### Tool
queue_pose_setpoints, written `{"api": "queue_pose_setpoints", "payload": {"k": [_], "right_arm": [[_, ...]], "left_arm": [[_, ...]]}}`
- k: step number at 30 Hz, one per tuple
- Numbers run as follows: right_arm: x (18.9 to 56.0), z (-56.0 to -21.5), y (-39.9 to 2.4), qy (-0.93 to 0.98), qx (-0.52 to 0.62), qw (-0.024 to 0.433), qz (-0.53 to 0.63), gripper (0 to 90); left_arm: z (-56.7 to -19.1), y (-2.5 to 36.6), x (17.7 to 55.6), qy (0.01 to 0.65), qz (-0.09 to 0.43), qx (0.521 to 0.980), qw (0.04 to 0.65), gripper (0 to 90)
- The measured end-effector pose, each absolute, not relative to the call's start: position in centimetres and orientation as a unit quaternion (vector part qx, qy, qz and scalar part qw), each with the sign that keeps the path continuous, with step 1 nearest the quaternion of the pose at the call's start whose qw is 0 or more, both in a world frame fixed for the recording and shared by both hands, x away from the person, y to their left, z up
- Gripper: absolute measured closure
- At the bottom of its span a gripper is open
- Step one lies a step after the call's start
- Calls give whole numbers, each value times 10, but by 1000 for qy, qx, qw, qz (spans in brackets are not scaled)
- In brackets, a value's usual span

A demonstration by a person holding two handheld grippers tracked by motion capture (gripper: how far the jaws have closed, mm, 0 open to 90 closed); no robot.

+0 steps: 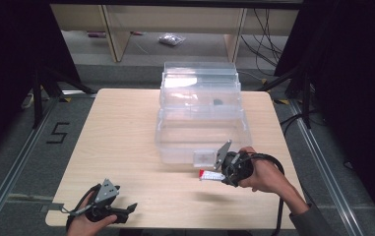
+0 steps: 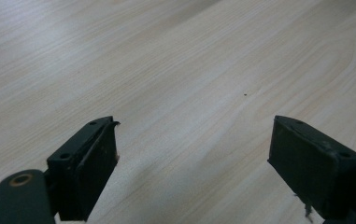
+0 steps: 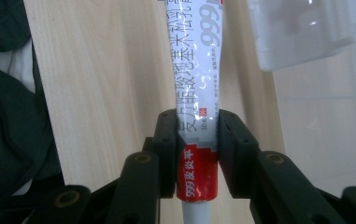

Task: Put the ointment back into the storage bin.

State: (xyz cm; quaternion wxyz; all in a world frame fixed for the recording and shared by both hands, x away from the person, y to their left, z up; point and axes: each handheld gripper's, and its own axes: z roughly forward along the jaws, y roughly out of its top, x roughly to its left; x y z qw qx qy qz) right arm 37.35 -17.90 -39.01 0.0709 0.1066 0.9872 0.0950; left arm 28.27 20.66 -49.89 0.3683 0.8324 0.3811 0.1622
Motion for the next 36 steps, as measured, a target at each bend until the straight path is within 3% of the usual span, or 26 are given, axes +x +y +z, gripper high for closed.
{"api": "queue_pose_setpoints", "payload": {"k": [13,36], "right_arm": [[393,-356,-179,985,106,77,110,708],[443,-338,-186,985,123,85,89,707]], "left_arm": [[-499,207,283,381,162,832,369,149],[-499,206,283,382,161,832,369,149]]}}
